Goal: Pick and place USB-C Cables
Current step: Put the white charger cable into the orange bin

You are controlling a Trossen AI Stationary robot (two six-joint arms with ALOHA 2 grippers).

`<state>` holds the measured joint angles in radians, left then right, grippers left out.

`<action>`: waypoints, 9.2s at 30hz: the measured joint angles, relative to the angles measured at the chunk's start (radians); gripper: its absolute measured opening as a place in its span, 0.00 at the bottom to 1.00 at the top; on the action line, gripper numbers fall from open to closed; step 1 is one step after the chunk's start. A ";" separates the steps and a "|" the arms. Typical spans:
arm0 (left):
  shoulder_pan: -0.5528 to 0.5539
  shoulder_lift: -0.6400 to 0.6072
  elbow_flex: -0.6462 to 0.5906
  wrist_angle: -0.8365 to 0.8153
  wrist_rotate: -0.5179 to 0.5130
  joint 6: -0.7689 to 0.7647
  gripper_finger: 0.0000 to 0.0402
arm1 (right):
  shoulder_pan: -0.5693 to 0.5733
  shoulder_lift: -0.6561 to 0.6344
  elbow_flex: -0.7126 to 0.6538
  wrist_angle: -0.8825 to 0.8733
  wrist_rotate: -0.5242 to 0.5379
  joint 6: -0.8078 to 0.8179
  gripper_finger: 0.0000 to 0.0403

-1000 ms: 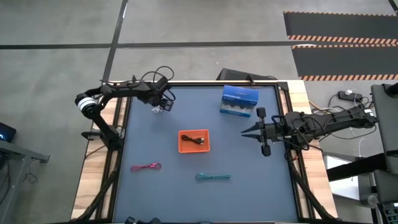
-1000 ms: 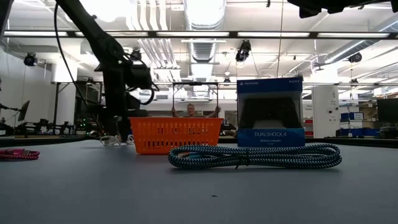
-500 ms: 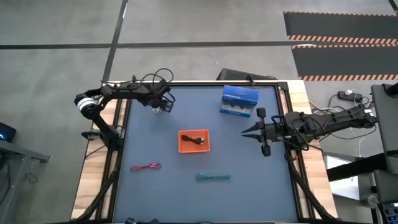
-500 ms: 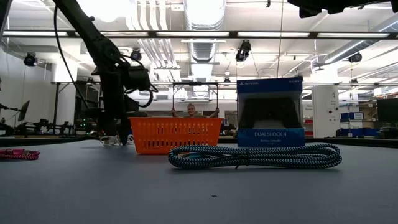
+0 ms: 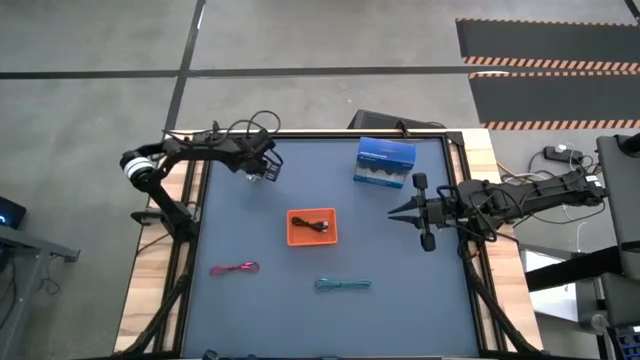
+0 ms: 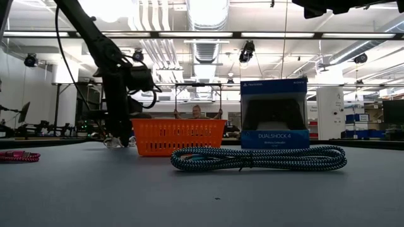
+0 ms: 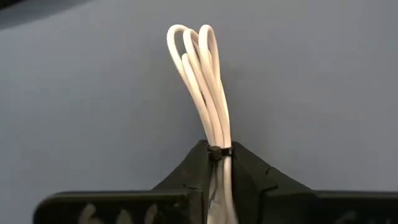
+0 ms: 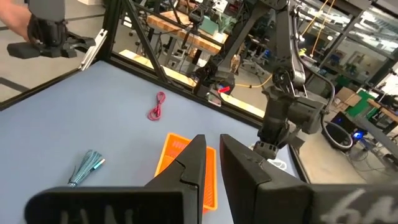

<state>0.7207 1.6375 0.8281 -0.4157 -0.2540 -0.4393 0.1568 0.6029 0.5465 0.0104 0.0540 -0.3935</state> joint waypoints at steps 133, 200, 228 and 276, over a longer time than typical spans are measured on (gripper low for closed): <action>-0.758 0.077 0.391 -0.219 0.236 0.715 0.07 | 0.000 -0.072 -0.002 -0.088 0.079 0.001 0.09; -0.714 0.100 0.326 -0.091 0.184 1.022 0.07 | 0.000 -0.072 -0.001 -0.084 0.080 0.019 0.09; -0.714 0.100 0.326 -0.091 0.167 1.023 0.15 | 0.000 -0.072 -0.001 -0.084 0.080 0.028 0.09; -0.714 0.099 0.326 -0.127 0.156 1.021 0.15 | 0.000 -0.072 -0.001 -0.085 0.079 0.026 0.09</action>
<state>0.0067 1.7367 1.1542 -0.5426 -0.0984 0.5819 0.1570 0.5308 0.5453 -0.0750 0.1331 -0.3672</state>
